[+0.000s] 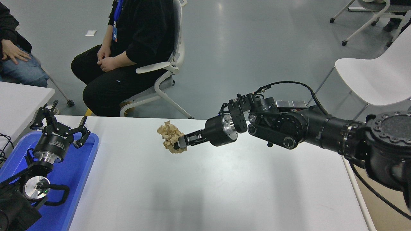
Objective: Clean the table surface
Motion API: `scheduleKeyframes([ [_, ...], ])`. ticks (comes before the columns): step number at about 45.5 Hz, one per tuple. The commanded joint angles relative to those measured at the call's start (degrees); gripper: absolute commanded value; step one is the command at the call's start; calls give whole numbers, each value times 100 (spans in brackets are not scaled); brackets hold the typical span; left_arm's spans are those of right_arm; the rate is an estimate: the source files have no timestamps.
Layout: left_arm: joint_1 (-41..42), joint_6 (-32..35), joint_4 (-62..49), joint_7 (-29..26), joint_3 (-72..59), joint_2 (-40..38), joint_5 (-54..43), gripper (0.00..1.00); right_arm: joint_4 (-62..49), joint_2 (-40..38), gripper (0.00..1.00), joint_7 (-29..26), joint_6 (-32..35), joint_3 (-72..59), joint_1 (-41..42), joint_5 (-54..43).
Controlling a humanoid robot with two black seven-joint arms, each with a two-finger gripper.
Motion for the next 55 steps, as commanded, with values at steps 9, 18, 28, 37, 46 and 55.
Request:
scheduleKeyframes([
  [9, 0, 0, 0, 0, -2, 2, 0, 100, -1233, -938, 0, -18, -59, 1091, 8, 1765],
  [18, 0, 0, 0, 0, -2, -6, 0, 100, -1990, -1439, 0, -18, -59, 1108, -98, 2688],
  [28, 0, 0, 0, 0, -2, 2, 0, 100, -2806, -1826, 0, -18, -67, 1108, -326, 3523],
  [37, 0, 0, 0, 0, -2, 2, 0, 100, -4046, -1861, 0, -18, -67, 1100, -713, 4130],
  [46, 0, 0, 0, 0, -2, -6, 0, 100, -4785, -2019, 0, -27, -129, 1100, -1240, 4552],
  [55, 0, 0, 0, 0, 7, 2, 0, 100, -4961, -2274, 0, -98, -743, 1091, -1601, 5001],
])
